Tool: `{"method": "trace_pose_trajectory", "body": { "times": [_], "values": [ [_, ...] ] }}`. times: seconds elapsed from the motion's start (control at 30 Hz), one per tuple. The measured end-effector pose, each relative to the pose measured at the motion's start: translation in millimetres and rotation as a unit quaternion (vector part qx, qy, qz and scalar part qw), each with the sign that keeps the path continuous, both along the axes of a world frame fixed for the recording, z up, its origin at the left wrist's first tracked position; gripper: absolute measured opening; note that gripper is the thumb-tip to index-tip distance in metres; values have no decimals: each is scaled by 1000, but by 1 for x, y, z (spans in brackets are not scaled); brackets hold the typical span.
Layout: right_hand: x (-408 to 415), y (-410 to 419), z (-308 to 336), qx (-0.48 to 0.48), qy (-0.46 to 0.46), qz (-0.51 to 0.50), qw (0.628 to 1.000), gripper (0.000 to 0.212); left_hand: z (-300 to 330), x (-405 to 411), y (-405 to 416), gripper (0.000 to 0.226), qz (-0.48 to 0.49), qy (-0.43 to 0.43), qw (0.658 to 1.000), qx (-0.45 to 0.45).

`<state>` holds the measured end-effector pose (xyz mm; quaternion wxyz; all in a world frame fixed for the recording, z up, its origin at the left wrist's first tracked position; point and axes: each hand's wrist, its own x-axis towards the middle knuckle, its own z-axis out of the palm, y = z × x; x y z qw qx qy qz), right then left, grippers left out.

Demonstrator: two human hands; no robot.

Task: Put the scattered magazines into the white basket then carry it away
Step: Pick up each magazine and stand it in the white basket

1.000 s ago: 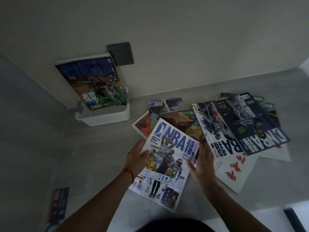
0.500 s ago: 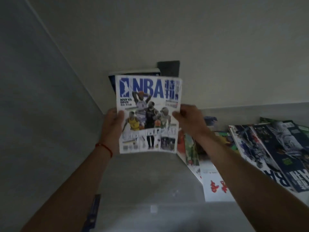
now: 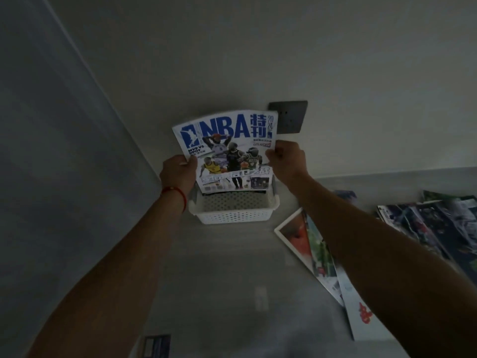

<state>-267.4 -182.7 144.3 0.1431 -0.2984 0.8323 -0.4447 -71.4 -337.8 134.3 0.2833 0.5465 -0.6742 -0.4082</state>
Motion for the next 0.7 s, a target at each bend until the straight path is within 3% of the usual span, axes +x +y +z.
{"method": "trace_pose_trajectory", "body": {
  "times": [0.17,0.3,0.5,0.7],
  "values": [
    [-2,-8,-30,11,-26,18,999,22,-19,-7,-7,41,34,-21,999,33],
    [-6,-14,-42,19,-3,11,1000,22,-28,-9,-12,22,-1,-27,999,44],
    [-6,-17,-50,26,25,-21,999,19,-27,-19,-10,41,-52,-21,997,51],
    [1,-7,-48,-25,-81,-15,996,46,-29,-17,-6,45,-62,27,993,99]
  ]
}}
